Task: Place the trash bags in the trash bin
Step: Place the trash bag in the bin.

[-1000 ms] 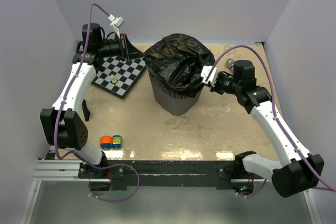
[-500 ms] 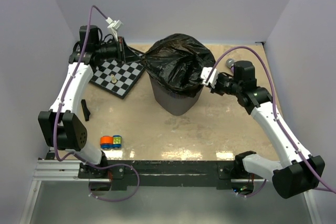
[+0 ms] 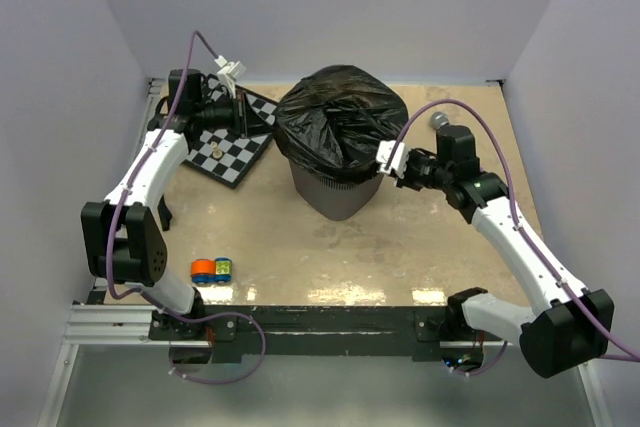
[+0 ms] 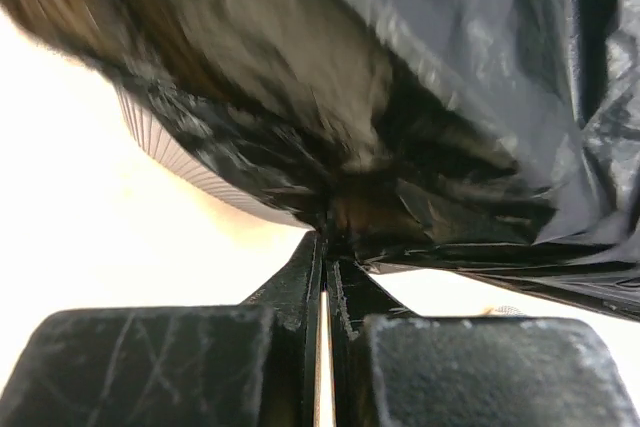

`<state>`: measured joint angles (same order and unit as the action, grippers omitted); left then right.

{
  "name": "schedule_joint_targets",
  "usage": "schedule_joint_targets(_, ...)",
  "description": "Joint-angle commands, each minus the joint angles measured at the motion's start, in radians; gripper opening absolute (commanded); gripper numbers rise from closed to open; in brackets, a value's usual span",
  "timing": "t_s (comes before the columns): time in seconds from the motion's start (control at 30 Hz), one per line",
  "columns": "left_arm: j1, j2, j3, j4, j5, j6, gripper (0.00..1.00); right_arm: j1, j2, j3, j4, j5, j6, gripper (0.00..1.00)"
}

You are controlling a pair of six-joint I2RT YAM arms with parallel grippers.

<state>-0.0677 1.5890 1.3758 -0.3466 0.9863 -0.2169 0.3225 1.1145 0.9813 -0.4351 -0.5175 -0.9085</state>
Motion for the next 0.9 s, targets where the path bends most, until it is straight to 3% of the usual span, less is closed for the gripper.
schedule_joint_targets(0.0,-0.009,0.014,-0.073,0.106,-0.029,0.007,0.00,0.007,0.002,-0.049,0.044,-0.013,-0.015,0.00)
schedule_joint_targets(0.3,-0.035,0.043,-0.193,0.146,-0.063,0.079,0.00,0.016,-0.019,-0.107,0.098,-0.006,-0.047,0.00)
schedule_joint_targets(0.5,-0.055,0.074,-0.250,0.231,-0.074,0.082,0.00,0.115,-0.113,-0.173,0.090,0.077,-0.245,0.00)
schedule_joint_targets(0.7,-0.040,0.095,-0.227,0.271,-0.012,-0.007,0.00,0.156,-0.102,-0.130,0.024,0.103,-0.312,0.00)
schedule_joint_targets(0.77,0.008,0.051,-0.259,0.282,0.069,-0.021,0.00,0.156,-0.105,-0.112,0.024,0.109,-0.306,0.06)
schedule_joint_targets(0.8,0.034,0.019,-0.283,0.297,0.113,-0.012,0.11,0.156,-0.107,-0.104,0.022,0.112,-0.302,0.09)
schedule_joint_targets(0.87,0.090,-0.064,-0.328,0.330,0.146,0.010,0.43,0.158,-0.111,-0.098,0.016,0.114,-0.297,0.17)
